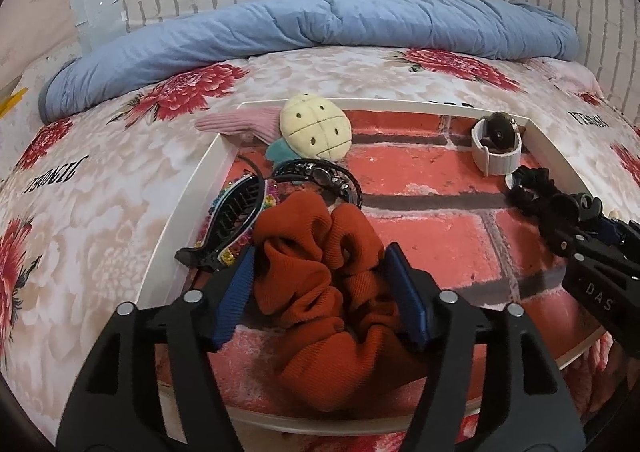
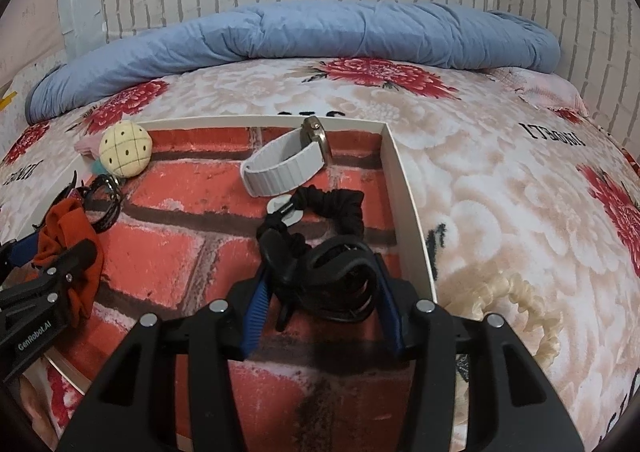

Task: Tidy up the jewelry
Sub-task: 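Open the left tool in the tray while the right tool releases the black claw clip, then withdraw both open tools toward the brown pendant and wooden bead bracelet, then grasp the black-knot pendant with the left tool while the right tool grasps the wooden bead bracelet, then carry the pendant with the left tool while the right tool carries the bead bracelet into the tray, then open the left tool in the tray while the right tool releases the bead bracelet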

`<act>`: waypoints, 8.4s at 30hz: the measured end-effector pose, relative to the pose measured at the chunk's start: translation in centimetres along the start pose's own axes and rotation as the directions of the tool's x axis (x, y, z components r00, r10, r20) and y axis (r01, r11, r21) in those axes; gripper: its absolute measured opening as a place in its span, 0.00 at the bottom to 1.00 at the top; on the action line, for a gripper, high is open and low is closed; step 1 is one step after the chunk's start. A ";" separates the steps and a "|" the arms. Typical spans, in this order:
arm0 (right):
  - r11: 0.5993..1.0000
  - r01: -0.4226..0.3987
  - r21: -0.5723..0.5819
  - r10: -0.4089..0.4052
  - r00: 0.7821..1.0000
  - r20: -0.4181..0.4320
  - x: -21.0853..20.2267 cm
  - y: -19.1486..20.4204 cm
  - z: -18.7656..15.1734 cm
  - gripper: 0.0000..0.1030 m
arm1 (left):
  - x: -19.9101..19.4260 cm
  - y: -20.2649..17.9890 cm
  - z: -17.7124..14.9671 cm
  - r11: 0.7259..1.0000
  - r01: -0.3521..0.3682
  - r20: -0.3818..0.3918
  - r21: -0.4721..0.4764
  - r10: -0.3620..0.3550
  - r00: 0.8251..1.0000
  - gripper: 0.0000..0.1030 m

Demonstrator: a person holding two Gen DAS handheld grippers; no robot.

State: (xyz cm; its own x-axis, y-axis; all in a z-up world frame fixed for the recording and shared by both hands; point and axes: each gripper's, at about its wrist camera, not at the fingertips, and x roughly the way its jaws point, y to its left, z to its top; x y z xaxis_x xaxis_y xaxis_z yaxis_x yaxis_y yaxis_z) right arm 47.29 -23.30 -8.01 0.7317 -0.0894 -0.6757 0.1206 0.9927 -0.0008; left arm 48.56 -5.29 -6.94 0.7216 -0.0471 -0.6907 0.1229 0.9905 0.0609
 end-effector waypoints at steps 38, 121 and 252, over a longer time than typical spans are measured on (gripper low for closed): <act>0.997 -0.060 -0.044 0.068 0.972 0.225 -14.4 -2.4 -2.8 0.90 | -8.0 3.9 -5.0 0.998 -0.056 0.087 -0.016 0.058 0.995 0.95; 0.979 -0.085 -0.183 0.061 0.989 -0.133 -17.4 6.5 -16.8 0.47 | -16.3 9.9 -18.4 0.996 0.053 -0.138 -0.071 -0.063 0.988 0.67; 0.964 -0.235 -0.127 0.252 0.957 0.145 -9.0 2.3 -0.7 0.90 | -11.0 5.5 -1.4 0.997 -0.035 0.181 -0.066 0.047 0.982 0.95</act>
State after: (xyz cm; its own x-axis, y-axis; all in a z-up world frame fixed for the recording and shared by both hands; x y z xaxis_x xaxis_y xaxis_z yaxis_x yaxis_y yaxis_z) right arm 40.50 -20.15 -2.47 0.8275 0.1531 -0.5402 -0.1410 0.9879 0.0641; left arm 40.37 0.86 0.02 0.8381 -0.0234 -0.5450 0.0525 0.9979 0.0379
